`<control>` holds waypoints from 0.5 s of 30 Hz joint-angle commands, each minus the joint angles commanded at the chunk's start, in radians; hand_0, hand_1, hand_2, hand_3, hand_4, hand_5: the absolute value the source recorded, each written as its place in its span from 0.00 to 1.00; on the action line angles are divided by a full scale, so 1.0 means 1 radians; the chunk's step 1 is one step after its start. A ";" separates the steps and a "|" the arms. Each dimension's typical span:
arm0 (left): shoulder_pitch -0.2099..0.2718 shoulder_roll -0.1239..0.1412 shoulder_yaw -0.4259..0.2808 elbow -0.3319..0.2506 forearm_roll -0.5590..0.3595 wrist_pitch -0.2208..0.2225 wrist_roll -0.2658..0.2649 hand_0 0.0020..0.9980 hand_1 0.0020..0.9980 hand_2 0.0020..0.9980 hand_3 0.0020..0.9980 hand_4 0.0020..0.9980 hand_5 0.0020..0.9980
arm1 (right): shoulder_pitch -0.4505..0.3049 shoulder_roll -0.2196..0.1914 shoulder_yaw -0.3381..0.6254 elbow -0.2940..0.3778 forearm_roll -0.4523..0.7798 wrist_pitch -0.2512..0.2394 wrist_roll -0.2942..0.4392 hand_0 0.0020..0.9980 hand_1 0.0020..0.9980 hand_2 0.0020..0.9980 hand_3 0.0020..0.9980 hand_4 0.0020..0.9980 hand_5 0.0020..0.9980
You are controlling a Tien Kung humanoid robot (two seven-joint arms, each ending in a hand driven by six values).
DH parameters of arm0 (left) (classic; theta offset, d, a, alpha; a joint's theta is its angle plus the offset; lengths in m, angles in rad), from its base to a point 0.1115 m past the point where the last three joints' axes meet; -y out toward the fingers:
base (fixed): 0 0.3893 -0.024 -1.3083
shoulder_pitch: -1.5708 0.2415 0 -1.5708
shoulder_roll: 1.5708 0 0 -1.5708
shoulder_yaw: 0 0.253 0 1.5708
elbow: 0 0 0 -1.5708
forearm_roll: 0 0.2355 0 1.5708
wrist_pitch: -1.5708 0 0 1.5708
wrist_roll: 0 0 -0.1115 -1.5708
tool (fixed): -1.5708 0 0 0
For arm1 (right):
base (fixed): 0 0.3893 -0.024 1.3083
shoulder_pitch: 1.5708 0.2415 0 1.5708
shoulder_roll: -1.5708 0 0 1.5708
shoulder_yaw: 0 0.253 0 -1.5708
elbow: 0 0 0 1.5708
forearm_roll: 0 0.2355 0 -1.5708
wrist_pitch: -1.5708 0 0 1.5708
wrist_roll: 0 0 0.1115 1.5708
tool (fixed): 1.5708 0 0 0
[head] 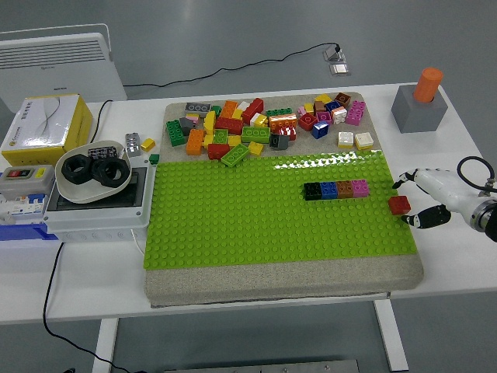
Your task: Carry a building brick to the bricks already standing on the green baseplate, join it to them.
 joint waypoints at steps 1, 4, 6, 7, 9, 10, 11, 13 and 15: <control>0.000 0.000 0.000 0.000 0.000 0.000 0.000 0.74 0.73 0.68 0.81 0.83 1.00 | 0.000 -0.001 0.001 0.003 0.008 -0.002 0.004 0.92 0.92 0.90 0.71 0.76 0.13; 0.000 -0.001 -0.003 0.000 0.003 0.001 0.001 0.74 0.73 0.68 0.81 0.83 1.00 | 0.001 -0.003 0.004 0.009 0.021 -0.007 0.012 0.92 0.92 0.90 0.71 0.76 0.14; -0.001 -0.001 -0.004 0.000 0.006 0.000 0.001 0.74 0.73 0.68 0.81 0.83 1.00 | -0.003 -0.003 0.009 0.012 0.025 -0.009 0.014 0.92 0.92 0.90 0.71 0.76 0.14; -0.002 -0.001 -0.004 0.000 0.006 0.001 0.002 0.74 0.73 0.68 0.81 0.83 1.00 | -0.005 -0.004 0.011 0.012 0.026 -0.009 0.015 0.92 0.92 0.90 0.71 0.76 0.14; -0.005 0.000 -0.003 0.000 0.007 0.000 0.002 0.74 0.73 0.68 0.81 0.83 1.00 | -0.010 -0.003 0.018 0.011 0.025 -0.010 0.016 0.92 0.92 0.90 0.71 0.76 0.14; -0.006 0.000 -0.004 0.000 0.007 0.000 0.002 0.74 0.73 0.68 0.81 0.83 1.00 | -0.013 -0.002 0.021 0.010 0.026 -0.010 0.017 0.92 0.92 0.89 0.72 0.78 0.15; -0.007 0.001 -0.004 0.000 0.008 0.000 0.002 0.74 0.73 0.68 0.81 0.83 1.00 | -0.015 -0.002 0.024 0.009 0.026 -0.010 0.018 0.92 0.92 0.89 0.72 0.78 0.15; -0.009 0.002 -0.007 0.000 0.011 0.000 0.001 0.74 0.73 0.68 0.81 0.83 1.00 | -0.018 -0.001 0.030 0.008 0.026 -0.010 0.019 0.92 0.92 0.89 0.72 0.78 0.15; -0.010 0.003 -0.008 0.000 0.012 0.000 0.001 0.74 0.73 0.68 0.81 0.83 1.00 | -0.021 -0.001 0.034 0.008 0.026 -0.011 0.020 0.92 0.92 0.89 0.72 0.78 0.15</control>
